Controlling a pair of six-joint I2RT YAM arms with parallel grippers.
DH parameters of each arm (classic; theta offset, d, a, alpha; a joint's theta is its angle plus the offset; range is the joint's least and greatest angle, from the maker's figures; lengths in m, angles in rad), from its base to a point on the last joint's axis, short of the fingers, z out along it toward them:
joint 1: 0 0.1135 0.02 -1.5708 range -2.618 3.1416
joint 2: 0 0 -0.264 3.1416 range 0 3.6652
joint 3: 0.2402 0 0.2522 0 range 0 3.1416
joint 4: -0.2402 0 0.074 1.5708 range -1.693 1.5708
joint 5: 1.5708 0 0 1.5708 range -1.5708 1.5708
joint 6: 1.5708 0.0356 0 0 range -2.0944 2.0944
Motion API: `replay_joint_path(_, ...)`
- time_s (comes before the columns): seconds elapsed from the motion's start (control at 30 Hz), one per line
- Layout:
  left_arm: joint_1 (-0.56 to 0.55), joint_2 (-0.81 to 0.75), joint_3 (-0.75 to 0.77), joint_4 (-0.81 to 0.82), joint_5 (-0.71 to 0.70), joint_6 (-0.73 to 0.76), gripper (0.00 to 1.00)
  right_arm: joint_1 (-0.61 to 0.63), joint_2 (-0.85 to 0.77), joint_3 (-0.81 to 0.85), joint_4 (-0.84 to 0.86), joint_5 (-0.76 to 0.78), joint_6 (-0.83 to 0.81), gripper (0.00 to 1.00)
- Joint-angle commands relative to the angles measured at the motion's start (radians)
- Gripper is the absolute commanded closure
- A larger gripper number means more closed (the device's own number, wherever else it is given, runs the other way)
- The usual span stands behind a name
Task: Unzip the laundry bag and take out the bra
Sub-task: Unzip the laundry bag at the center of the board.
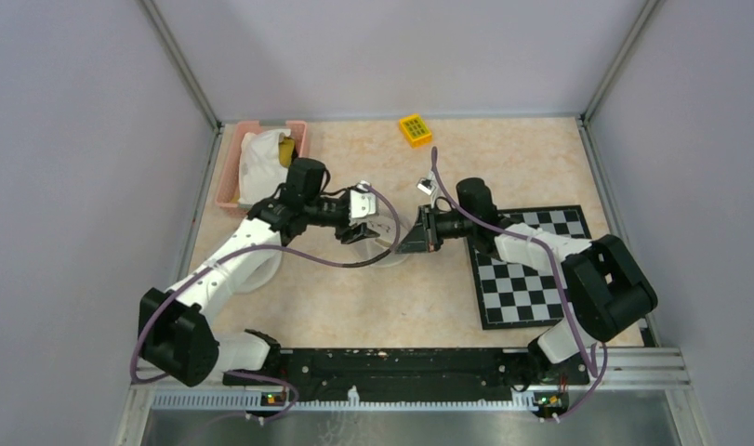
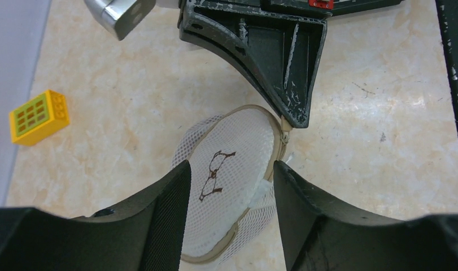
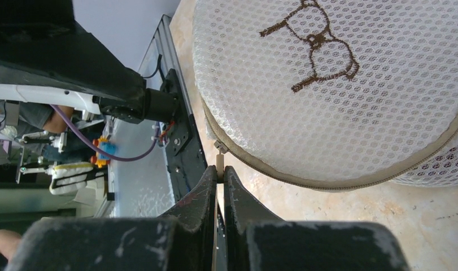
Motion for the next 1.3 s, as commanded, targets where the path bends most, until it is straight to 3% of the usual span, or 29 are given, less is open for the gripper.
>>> replay_joint_path(0.0, -0.014, 0.059, 0.012, 0.091, 0.015, -0.090, 0.42, 0.013, -0.004, 0.039, 0.042, 0.004, -0.007, 1.00)
replay_joint_path(0.53, -0.048, 0.074, -0.042, 0.034, 0.073, -0.024, 0.50, 0.013, -0.025, 0.044, 0.027, 0.030, -0.022, 1.00)
replay_joint_path(0.8, -0.049, 0.062, -0.076, 0.042, -0.016, 0.022, 0.67, 0.012, -0.019, 0.057, 0.004, 0.030, -0.033, 1.00)
replay_joint_path(1.0, -0.044, 0.048, -0.105, 0.043, -0.078, 0.047, 0.72, 0.011, -0.027, 0.047, -0.008, 0.033, -0.048, 1.00)
replay_joint_path(1.27, -0.031, 0.030, -0.125, 0.078, -0.139, 0.024, 0.99, -0.020, -0.046, 0.028, -0.025, 0.034, -0.051, 1.00)
